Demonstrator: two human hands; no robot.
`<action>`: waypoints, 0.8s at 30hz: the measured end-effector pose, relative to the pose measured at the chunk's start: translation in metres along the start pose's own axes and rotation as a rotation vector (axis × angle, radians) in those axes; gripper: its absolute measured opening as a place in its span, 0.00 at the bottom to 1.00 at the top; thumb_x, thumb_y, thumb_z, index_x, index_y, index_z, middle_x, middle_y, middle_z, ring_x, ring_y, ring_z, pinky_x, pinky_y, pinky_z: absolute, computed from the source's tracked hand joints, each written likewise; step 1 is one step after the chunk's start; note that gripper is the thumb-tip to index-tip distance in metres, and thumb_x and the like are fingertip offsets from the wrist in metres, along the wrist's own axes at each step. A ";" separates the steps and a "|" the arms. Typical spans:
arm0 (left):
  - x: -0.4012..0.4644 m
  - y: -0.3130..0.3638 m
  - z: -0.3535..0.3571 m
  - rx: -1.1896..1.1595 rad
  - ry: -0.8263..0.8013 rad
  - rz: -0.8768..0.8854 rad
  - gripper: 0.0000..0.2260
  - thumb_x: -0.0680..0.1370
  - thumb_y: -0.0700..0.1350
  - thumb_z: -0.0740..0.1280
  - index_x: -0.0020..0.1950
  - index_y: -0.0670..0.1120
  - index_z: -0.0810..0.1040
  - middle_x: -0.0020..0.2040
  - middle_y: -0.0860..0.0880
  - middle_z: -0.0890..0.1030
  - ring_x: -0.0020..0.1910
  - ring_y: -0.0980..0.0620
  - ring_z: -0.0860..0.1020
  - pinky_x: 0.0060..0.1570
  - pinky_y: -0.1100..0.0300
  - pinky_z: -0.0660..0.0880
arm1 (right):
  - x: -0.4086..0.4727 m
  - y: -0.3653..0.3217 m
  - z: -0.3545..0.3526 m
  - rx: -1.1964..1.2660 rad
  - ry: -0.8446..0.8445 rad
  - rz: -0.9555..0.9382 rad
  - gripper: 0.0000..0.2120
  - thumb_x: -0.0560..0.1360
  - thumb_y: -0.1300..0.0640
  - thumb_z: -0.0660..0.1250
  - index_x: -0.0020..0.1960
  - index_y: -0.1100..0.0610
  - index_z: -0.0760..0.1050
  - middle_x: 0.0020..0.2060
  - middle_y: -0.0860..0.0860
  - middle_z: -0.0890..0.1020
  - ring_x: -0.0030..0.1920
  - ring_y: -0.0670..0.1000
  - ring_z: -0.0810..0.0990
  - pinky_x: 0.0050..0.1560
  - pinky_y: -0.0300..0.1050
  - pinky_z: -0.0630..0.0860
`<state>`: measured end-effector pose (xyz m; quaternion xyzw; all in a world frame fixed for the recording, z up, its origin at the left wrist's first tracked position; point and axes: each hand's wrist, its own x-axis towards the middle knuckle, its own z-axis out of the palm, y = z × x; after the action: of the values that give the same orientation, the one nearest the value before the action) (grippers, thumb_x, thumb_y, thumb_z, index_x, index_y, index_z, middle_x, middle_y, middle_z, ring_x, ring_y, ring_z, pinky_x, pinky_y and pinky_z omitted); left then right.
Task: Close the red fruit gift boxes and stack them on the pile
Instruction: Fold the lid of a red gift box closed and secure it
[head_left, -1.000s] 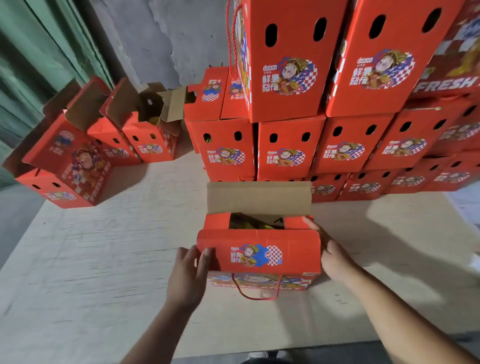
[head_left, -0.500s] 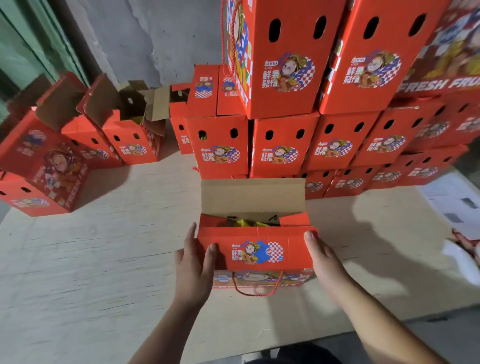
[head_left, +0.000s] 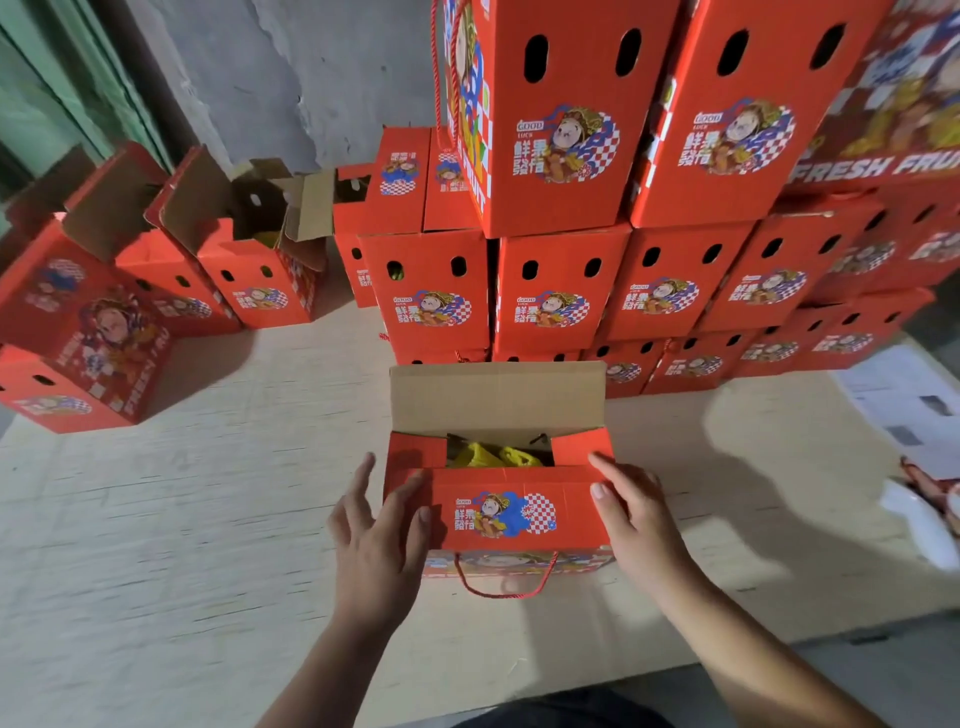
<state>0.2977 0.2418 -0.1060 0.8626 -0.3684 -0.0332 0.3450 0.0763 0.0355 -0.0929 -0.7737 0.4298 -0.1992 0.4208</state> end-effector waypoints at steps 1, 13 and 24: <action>0.001 0.000 -0.001 0.034 0.002 0.046 0.21 0.83 0.58 0.57 0.72 0.53 0.79 0.81 0.45 0.62 0.73 0.39 0.63 0.68 0.41 0.66 | 0.002 0.000 -0.002 -0.067 -0.005 -0.020 0.18 0.84 0.50 0.62 0.72 0.36 0.69 0.67 0.51 0.68 0.66 0.31 0.68 0.59 0.21 0.61; 0.016 0.003 -0.003 0.026 -0.019 0.054 0.24 0.80 0.60 0.57 0.69 0.49 0.79 0.75 0.47 0.71 0.70 0.42 0.68 0.69 0.43 0.65 | 0.074 -0.062 -0.026 0.423 0.020 0.191 0.27 0.72 0.25 0.60 0.62 0.40 0.76 0.61 0.40 0.81 0.63 0.44 0.78 0.59 0.45 0.71; 0.089 0.011 -0.021 0.137 -0.236 0.265 0.39 0.74 0.77 0.60 0.81 0.58 0.64 0.84 0.54 0.59 0.82 0.45 0.57 0.77 0.42 0.57 | 0.059 -0.038 -0.011 -0.670 -0.252 -0.280 0.35 0.78 0.29 0.55 0.82 0.40 0.59 0.81 0.44 0.59 0.78 0.51 0.56 0.75 0.52 0.65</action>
<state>0.3623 0.1896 -0.0656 0.8182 -0.5180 -0.0633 0.2415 0.1207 -0.0083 -0.0589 -0.9379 0.3063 -0.0067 0.1630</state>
